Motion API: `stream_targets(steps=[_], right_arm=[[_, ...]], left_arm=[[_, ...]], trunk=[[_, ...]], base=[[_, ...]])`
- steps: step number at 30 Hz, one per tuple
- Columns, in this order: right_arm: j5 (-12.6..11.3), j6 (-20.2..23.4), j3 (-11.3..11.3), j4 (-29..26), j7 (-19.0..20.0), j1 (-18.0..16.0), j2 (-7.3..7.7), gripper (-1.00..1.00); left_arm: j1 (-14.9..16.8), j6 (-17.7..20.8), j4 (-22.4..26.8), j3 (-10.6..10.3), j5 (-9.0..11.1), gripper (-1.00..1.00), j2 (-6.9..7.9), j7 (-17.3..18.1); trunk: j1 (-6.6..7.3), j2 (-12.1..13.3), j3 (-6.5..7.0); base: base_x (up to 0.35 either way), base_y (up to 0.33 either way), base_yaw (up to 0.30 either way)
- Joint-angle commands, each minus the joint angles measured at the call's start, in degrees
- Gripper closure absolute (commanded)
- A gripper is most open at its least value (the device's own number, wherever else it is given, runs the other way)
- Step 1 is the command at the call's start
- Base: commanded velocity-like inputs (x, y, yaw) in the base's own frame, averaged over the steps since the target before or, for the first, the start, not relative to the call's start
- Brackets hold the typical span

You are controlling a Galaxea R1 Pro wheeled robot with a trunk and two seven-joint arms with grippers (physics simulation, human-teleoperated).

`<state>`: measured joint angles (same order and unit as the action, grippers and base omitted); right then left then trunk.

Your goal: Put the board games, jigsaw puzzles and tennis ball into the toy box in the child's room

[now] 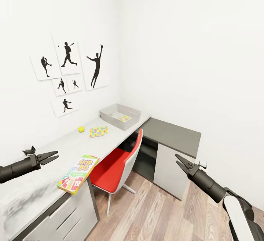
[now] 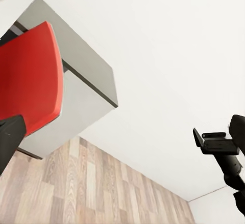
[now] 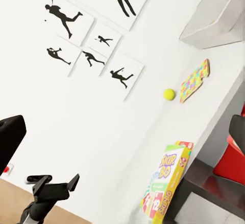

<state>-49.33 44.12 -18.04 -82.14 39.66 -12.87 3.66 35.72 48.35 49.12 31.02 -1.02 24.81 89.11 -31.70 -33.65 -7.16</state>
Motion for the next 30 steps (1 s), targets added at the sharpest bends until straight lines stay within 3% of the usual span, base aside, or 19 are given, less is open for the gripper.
stream_targets(steps=[1, 18, 30], right_arm=[[-0.2, 0.3, -0.1, 0.0, 0.1, -0.1, -0.01, -1.0], [-0.2, 0.3, 0.0, -0.6, -0.2, -0.1, -0.61, -1.0], [-0.2, 0.3, 0.0, -0.7, -3.4, -0.1, -0.84, -1.0]], left_arm=[[0.1, 0.6, 0.0, 0.0, -0.1, -1.0, -0.01, 0.3], [0.1, 0.6, 0.0, 0.0, 0.0, -1.0, -0.03, 0.3], [0.1, 0.6, 0.0, 0.0, 0.0, -1.0, -0.11, 0.3]], trunk=[[-0.01, -0.1, -0.1], [-0.01, -0.1, -0.1], [-0.01, -0.1, 0.34]], base=[[-0.1, -0.179, 0.0], [-0.014, -0.027, 0.0], [0.0, 0.0, 0.099]])
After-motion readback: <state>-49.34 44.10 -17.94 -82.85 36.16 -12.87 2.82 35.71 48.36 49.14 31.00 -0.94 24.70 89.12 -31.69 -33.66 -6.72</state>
